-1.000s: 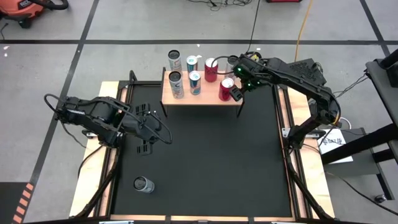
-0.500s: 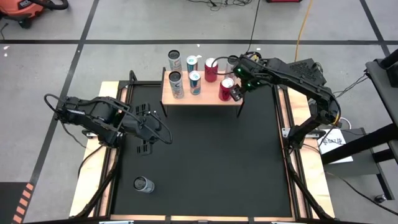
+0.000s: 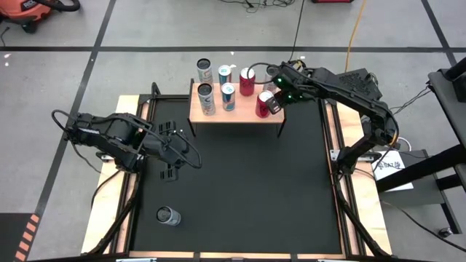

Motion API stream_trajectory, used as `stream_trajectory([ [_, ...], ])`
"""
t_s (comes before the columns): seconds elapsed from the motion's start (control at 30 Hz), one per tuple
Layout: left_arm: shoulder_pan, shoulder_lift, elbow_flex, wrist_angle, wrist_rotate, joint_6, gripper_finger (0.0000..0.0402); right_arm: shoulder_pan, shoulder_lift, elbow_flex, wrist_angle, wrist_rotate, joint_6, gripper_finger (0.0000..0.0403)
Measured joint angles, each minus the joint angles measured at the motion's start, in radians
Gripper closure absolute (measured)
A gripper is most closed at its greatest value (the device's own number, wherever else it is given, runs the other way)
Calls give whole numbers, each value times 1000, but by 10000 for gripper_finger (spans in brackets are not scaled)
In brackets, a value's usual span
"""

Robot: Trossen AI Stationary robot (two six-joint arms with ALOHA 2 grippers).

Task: Place canned beverage on shelf
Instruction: Put the red-black soda can on the shelf

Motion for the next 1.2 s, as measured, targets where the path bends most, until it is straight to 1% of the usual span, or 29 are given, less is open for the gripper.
stream_trajectory([
  [0.07,0,0,0,0,0,0,185,-3,4,0,0,23,8,314],
  [0.3,0,0,0,0,0,0,185,-11,35,0,9,19,9,336],
  [0.5,0,0,0,0,0,0,185,-10,71,0,29,19,9,348],
  [0.7,0,0,0,-1,0,7,185,-6,73,0,66,16,33,356],
  [0.9,0,0,0,-1,0,6,185,0,87,1,114,-32,52,362],
  [1.2,0,0,0,-4,0,6,185,3,157,1,137,-38,69,375],
])
